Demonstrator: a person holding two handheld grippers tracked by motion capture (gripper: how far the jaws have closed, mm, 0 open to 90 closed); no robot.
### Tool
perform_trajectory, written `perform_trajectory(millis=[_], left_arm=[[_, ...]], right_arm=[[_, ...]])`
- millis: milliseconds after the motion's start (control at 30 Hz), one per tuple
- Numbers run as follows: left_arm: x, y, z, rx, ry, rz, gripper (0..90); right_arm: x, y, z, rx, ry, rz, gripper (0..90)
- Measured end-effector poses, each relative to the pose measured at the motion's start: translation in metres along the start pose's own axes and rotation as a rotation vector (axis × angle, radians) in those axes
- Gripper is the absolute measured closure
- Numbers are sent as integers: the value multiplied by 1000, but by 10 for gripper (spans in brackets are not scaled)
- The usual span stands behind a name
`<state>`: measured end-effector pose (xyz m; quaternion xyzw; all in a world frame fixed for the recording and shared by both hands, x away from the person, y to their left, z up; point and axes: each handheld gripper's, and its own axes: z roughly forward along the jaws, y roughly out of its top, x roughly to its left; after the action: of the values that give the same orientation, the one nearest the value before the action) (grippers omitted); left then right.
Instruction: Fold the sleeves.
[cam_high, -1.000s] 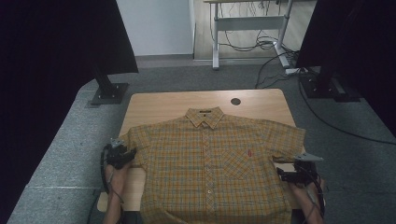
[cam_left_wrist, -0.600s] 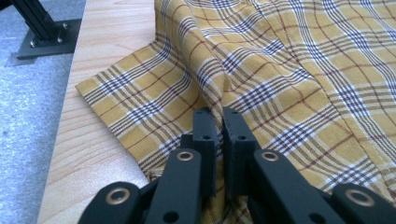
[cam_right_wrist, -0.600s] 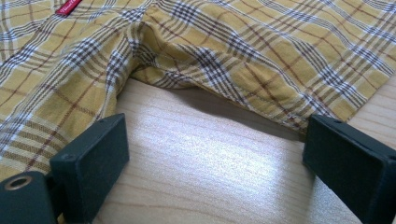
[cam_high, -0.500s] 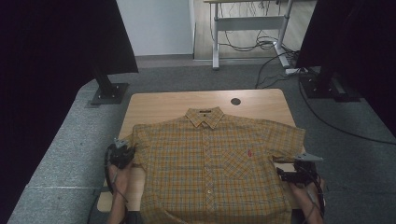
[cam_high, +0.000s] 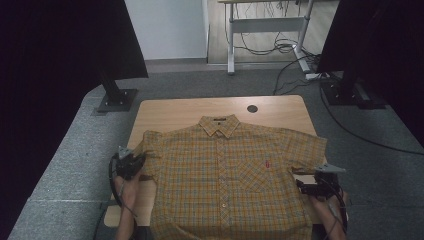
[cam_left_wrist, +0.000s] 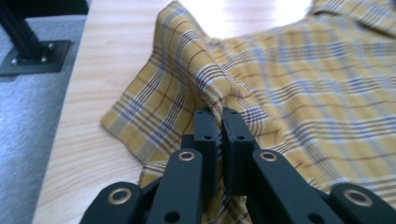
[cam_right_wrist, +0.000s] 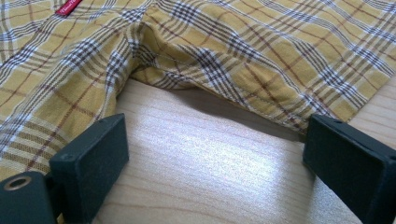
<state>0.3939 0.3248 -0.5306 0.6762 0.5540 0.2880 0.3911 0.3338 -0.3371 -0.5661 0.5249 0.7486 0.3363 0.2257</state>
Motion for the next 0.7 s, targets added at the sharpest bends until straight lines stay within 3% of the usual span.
perform_trajectory(millis=[167,533,700], left_arm=[[-11,9,-3,-27,-29,26,856],[-34,25,-6,-46,-20,111,853],[-55,35,-3,-50,-52,149,849]], right_arm=[[0,0,0,0,0,0,63],[0,0,0,0,0,1,63],[0,0,0,0,0,1,63]])
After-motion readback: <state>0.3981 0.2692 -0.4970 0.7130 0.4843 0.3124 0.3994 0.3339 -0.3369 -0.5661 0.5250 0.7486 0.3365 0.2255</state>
